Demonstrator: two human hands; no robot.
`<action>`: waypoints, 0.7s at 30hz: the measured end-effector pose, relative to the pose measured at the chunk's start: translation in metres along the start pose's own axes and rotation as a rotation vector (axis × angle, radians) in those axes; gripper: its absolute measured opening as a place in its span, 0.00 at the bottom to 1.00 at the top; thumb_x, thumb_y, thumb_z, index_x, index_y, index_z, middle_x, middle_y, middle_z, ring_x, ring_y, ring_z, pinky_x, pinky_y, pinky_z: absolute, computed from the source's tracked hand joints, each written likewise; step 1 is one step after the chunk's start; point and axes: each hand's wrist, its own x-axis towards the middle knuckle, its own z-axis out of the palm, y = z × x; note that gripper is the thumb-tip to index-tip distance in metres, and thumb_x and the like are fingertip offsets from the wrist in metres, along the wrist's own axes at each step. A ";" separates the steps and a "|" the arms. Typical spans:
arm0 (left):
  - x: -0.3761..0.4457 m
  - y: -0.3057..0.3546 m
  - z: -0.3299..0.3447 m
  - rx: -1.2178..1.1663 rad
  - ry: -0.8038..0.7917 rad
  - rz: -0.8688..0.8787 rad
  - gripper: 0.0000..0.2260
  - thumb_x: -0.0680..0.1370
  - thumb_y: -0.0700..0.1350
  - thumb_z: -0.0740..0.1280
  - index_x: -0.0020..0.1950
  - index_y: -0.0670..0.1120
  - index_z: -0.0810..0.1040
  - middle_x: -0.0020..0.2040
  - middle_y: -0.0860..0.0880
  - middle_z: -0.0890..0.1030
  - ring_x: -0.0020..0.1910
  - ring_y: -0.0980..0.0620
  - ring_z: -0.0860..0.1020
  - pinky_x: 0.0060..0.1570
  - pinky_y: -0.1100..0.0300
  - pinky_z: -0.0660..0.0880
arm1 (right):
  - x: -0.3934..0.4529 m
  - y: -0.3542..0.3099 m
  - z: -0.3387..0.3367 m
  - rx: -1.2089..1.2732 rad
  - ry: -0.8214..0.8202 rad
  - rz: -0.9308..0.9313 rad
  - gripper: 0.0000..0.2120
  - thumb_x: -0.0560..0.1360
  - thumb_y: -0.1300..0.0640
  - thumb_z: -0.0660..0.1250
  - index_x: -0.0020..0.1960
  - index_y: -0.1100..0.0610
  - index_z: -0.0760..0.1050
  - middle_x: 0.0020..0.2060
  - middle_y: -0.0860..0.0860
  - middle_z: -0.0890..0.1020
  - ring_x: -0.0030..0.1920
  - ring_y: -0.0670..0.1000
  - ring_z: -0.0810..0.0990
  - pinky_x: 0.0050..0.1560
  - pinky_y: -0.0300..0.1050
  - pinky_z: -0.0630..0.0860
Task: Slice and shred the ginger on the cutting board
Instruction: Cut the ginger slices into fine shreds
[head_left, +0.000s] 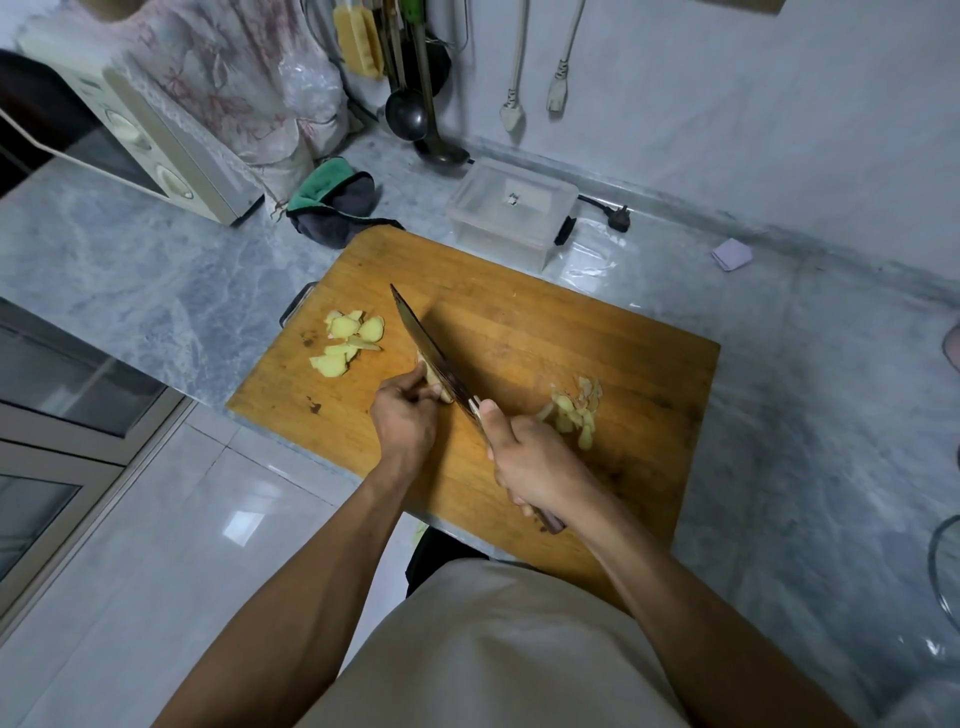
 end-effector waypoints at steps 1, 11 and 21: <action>0.000 -0.001 0.000 -0.003 0.002 -0.003 0.17 0.76 0.31 0.68 0.65 0.38 0.78 0.54 0.42 0.83 0.41 0.63 0.79 0.57 0.68 0.75 | -0.001 0.000 0.000 -0.002 0.001 0.001 0.29 0.85 0.39 0.47 0.38 0.57 0.72 0.24 0.50 0.72 0.21 0.47 0.70 0.23 0.39 0.70; 0.004 -0.004 0.002 -0.031 0.022 -0.005 0.17 0.76 0.30 0.69 0.64 0.36 0.78 0.56 0.41 0.82 0.39 0.61 0.77 0.44 0.79 0.72 | -0.003 0.000 0.006 -0.059 0.014 -0.010 0.31 0.85 0.39 0.46 0.40 0.60 0.73 0.27 0.54 0.75 0.20 0.48 0.71 0.23 0.40 0.70; 0.001 -0.006 0.005 -0.036 0.001 -0.007 0.20 0.76 0.28 0.64 0.67 0.39 0.76 0.54 0.38 0.82 0.47 0.51 0.80 0.56 0.61 0.78 | -0.003 0.001 0.012 -0.036 0.024 -0.010 0.31 0.85 0.39 0.46 0.41 0.61 0.74 0.27 0.53 0.74 0.19 0.45 0.71 0.23 0.40 0.71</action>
